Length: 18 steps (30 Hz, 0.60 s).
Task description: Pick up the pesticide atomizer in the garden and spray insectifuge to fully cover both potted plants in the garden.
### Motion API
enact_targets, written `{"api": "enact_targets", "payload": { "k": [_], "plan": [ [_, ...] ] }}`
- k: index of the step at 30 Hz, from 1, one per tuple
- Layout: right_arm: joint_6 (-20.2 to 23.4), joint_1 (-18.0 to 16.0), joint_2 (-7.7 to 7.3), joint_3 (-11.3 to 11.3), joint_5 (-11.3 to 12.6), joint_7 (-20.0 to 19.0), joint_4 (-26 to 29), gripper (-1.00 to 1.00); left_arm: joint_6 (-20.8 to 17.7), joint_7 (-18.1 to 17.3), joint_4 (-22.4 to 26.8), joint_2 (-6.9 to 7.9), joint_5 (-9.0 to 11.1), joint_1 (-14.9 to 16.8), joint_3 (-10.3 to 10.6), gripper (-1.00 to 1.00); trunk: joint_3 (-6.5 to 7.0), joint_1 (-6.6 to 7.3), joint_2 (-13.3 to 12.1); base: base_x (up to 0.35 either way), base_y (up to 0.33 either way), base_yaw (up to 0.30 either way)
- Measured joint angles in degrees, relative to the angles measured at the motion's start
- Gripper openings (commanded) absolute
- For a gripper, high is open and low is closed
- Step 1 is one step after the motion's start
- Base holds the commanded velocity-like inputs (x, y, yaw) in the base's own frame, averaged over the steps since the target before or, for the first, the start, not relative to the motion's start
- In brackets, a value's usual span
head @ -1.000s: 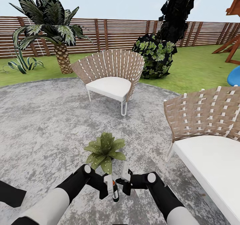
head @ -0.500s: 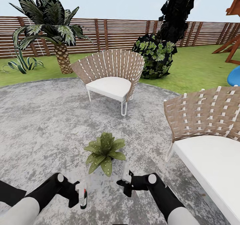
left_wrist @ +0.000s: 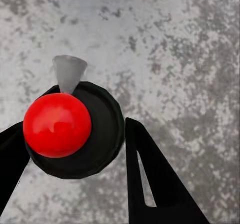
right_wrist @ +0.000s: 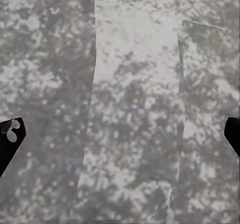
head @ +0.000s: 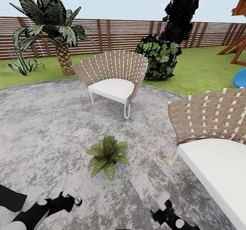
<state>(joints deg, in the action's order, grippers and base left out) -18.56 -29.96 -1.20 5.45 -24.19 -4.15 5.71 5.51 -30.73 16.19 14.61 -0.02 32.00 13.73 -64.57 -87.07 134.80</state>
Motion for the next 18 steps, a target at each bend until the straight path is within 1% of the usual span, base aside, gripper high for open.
{"api": "enact_targets", "payload": {
  "k": [1, 2, 3, 4, 5, 6, 7, 8, 10, 13, 15, 18],
  "plan": [
    [-3.2, 0.1, -0.01, 0.0, 4.3, 3.6, -2.0, 1.00, 4.6, 4.0, -1.2, -0.07, 3.9, -1.3, -0.2, -1.00, 0.00, 0.00, 0.0, 0.000, 0.000, 0.000],
    [-6.5, 0.4, -0.06, 0.0, 7.9, 6.5, -3.1, 1.00, 9.2, 8.9, -2.3, -0.21, 7.4, -2.7, -0.3, -1.00, 0.00, 0.00, 0.0, 0.000, 0.000, 0.000],
    [-8.3, 0.9, -0.08, 0.0, 9.7, 8.2, -3.5, 1.00, 11.8, 12.3, -3.1, -0.44, 9.4, -3.5, -0.3, -1.00, 0.00, 0.00, 0.0, 0.000, 0.000, 0.000],
    [-10.2, 2.1, -0.10, 0.0, 11.6, 10.5, -3.8, 1.00, 14.9, 17.4, -4.7, -1.09, 11.8, -4.5, -0.3, -1.00, -0.01, 0.00, 0.0, 0.000, 0.000, 0.000],
    [-12.0, 3.2, -0.11, 0.0, 12.5, 12.8, -3.9, 1.00, 16.8, 22.3, -6.3, -2.03, 13.7, -5.3, -0.3, -1.00, -0.01, 0.00, 0.0, 0.000, 0.000, 0.000],
    [-13.9, 4.3, -0.11, -0.1, 13.0, 15.0, -4.0, 1.00, 18.2, 26.8, -7.6, -2.96, 15.1, -5.8, -0.2, -1.00, 0.00, 0.00, 0.0, 0.000, 0.000, 0.000],
    [-15.6, 5.2, -0.10, -0.1, 13.3, 16.8, -4.1, 1.00, 19.5, 29.9, -8.3, -3.68, 15.9, -6.3, -0.5, -1.00, 0.00, 0.00, 0.0, 0.000, 0.000, 0.000],
    [-16.7, 5.9, -0.06, 0.0, 13.4, 18.4, -4.1, 1.00, 20.8, 32.1, -8.7, -4.10, 16.6, -6.8, -0.5, -1.00, 0.00, 0.00, 0.0, 0.000, 0.000, 0.000],
    [-17.5, 6.3, 0.19, 0.1, 13.5, 19.7, -4.1, 1.00, 22.3, 34.0, -9.3, -4.62, 17.9, -7.3, -0.5, -1.00, 0.00, 0.00, 0.0, 0.000, 0.000, 0.000],
    [-17.6, 6.5, 0.54, 0.2, 13.4, 20.0, -4.2, 1.00, 22.8, 34.5, -11.4, -5.41, 19.5, -7.4, -0.4, -1.00, 0.00, 0.00, 0.0, 0.000, 0.000, 0.000],
    [-17.6, 6.5, 0.80, 0.2, 13.4, 19.9, -4.2, 1.00, 22.9, 34.6, -12.6, -5.85, 19.9, -7.5, -0.4, -1.00, 0.00, 0.00, 0.0, 0.000, 0.000, 0.000],
    [-17.5, 6.6, 1.06, 0.2, 13.4, 19.9, -4.2, 1.00, 23.0, 34.6, -13.1, -6.01, 20.1, -8.4, -0.4, -1.00, 0.01, 0.00, 0.0, 0.000, 0.000, 0.000]
  ]
}}
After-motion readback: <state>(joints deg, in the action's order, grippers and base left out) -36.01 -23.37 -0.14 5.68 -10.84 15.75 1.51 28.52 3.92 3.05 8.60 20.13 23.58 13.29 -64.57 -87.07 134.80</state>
